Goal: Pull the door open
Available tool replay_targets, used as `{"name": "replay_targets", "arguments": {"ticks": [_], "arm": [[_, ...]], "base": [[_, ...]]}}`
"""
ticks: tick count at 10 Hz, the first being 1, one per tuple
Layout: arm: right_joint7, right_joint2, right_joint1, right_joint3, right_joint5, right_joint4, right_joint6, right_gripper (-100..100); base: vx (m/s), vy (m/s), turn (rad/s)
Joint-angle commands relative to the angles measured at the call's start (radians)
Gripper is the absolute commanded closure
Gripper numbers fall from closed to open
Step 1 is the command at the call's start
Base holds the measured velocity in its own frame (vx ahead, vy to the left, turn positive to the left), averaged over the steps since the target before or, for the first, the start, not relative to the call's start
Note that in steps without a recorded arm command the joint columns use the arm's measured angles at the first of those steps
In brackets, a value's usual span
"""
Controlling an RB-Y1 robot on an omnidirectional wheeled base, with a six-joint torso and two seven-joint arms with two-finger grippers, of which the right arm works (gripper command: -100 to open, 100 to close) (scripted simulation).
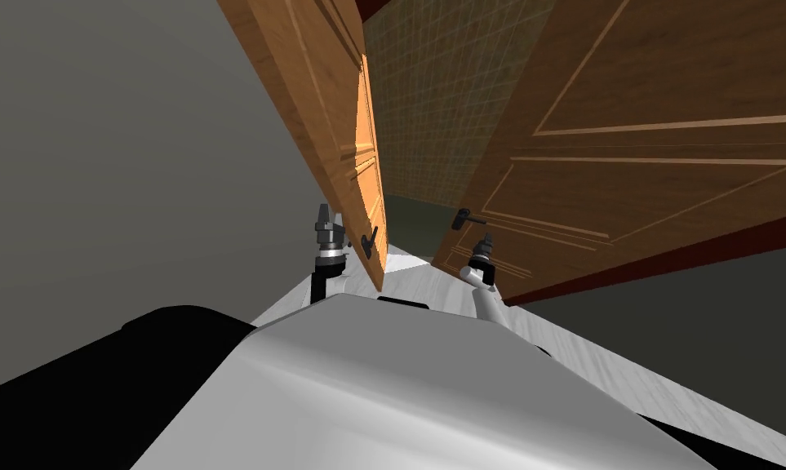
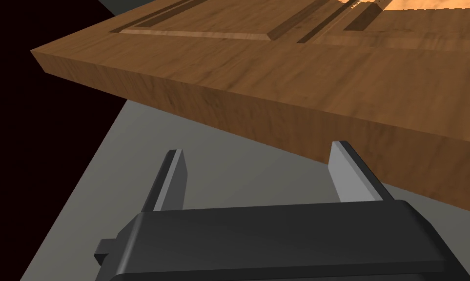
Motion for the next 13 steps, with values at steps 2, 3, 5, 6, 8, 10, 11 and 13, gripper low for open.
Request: {"name": "replay_targets", "arguments": {"ticks": [2,3,5,6,8,10,11,13], "arm": [[0.021,0.000,-0.039,-0.017,-0.024,0.064,-0.005,-100],[0.028,-0.001,-0.053,-0.023,-0.033,0.088,-0.006,-100],[0.039,-0.003,-0.078,-0.034,-0.049,0.131,-0.010,-100],[0.044,-0.004,-0.089,-0.038,-0.056,0.150,-0.011,-100],[0.055,-0.005,-0.111,-0.048,-0.070,0.189,-0.014,-100],[0.065,-0.007,-0.135,-0.057,-0.085,0.229,-0.017,-100],[0.069,-0.008,-0.143,-0.061,-0.090,0.242,-0.018,-100],[0.072,-0.007,-0.147,-0.064,-0.093,0.247,-0.016,-100]], "base": [[0.080,-0.040,0.096],[0.069,-0.040,0.095],[0.079,-0.034,0.091],[0.061,-0.035,0.082],[0.052,-0.040,0.084],[0.057,-0.047,0.090],[0.033,-0.029,0.058],[0.025,-0.023,0.054]]}}
